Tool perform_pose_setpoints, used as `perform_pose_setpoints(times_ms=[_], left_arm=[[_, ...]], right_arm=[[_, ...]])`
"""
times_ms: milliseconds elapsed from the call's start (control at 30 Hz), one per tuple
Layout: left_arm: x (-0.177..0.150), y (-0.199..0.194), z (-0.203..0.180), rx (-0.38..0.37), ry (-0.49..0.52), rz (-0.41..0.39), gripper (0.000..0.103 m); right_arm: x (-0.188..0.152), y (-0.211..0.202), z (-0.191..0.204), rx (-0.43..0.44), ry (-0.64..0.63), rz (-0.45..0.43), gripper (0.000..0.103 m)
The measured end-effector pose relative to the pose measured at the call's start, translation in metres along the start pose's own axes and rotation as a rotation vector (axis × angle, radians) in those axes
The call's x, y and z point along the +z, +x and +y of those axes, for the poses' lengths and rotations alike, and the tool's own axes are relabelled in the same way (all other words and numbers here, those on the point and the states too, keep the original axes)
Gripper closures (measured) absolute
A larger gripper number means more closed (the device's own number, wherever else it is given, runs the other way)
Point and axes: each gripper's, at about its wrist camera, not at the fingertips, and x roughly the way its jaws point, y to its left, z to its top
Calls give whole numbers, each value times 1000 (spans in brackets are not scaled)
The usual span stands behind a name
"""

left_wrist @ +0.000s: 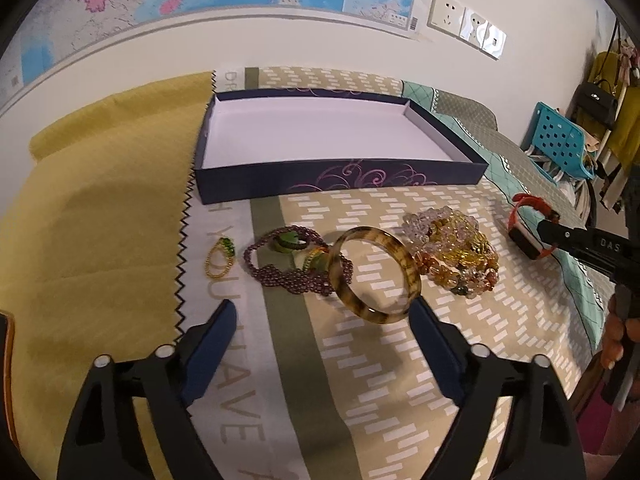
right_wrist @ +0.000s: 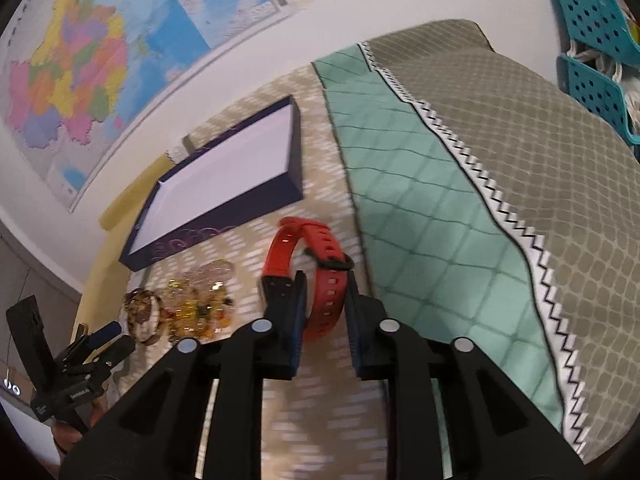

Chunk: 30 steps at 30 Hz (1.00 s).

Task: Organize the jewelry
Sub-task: 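Grasp the red-strap watch with the right tool while the left tool grasps the tortoiseshell bangle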

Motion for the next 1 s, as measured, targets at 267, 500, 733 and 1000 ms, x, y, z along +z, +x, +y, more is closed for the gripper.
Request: perform_pose_setpoints(times_ms=[267,500,733,1000], left_arm=[[7,9,-9,-78,27,34,35],[11,12,-6,-84,26,48,44],[13,11,4,-90,26,64,71],[14,13,1,-75,47,61,92]], right_arm=[[12,3,-6,-74,-114,13,53],[10,14,-4,-84,-153,50,84],[-3,2,1,-38,-137,72,67],[-11,4,11,-43,-165,90,95]])
